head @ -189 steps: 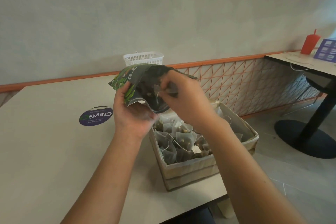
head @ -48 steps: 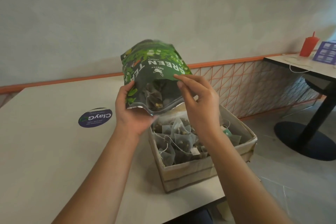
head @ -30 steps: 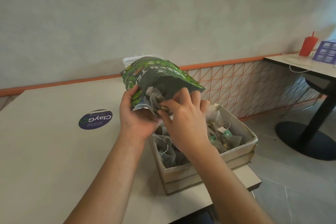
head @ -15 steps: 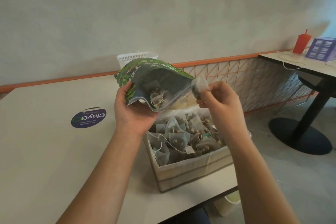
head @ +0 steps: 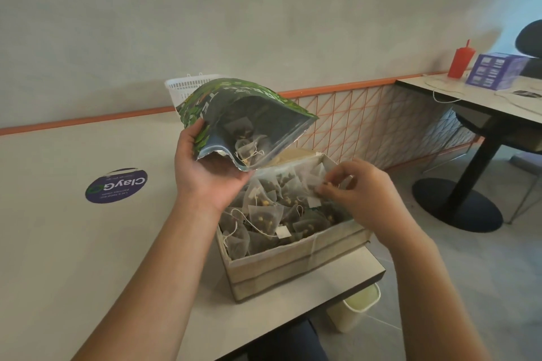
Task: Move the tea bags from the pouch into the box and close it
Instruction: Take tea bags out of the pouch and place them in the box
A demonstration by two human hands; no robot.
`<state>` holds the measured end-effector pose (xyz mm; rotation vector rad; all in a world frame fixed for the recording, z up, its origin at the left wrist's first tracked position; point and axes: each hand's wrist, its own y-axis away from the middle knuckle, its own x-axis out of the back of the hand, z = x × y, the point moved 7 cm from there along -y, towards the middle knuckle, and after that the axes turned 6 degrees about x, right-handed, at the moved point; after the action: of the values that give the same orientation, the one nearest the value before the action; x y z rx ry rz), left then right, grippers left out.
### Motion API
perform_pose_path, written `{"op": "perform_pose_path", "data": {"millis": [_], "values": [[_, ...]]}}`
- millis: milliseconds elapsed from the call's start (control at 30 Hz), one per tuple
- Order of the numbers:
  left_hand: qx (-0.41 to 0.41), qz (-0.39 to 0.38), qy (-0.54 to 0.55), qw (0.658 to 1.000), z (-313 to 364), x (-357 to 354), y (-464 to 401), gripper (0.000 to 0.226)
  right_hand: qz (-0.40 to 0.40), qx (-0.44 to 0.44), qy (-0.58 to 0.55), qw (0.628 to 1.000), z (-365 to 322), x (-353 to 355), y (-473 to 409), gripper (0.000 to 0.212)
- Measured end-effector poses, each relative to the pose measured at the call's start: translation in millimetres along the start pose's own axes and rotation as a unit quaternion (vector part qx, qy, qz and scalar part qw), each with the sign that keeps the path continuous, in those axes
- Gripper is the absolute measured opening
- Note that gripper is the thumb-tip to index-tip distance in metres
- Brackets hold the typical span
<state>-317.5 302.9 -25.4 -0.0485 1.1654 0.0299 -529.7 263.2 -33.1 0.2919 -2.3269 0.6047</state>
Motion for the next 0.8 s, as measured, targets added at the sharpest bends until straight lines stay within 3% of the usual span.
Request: {"op": "perform_pose_path", "data": {"millis": [133, 267, 367, 467, 533, 800], "values": [[0.002, 0.011, -0.006, 1.0, -2, 2, 1, 0.033, -0.086, 0.007, 0.07, 0.994, 0, -14, 1, 0.034], [0.001, 0.025, 0.001, 1.0, 0, 3, 2, 0.033, -0.121, 0.027, 0.168, 0.978, -6, -22, 0, 0.022], [-0.004, 0.028, -0.004, 1.0, 2, 5, 4, 0.033, -0.065, 0.05, 0.172, 0.982, -15, -16, -1, 0.021], [0.003, 0.023, -0.008, 1.0, 2, 7, 4, 0.033, 0.073, 0.11, 0.054, 0.99, -45, 0, 2, 0.016], [0.007, 0.023, -0.01, 1.0, 1, 8, 4, 0.033, 0.114, 0.143, -0.004, 0.983, -69, 2, 5, 0.018], [0.013, 0.048, -0.029, 0.998, -4, 11, 10, 0.034, 0.031, 0.098, 0.073, 0.992, -101, -38, -8, 0.055]]}}
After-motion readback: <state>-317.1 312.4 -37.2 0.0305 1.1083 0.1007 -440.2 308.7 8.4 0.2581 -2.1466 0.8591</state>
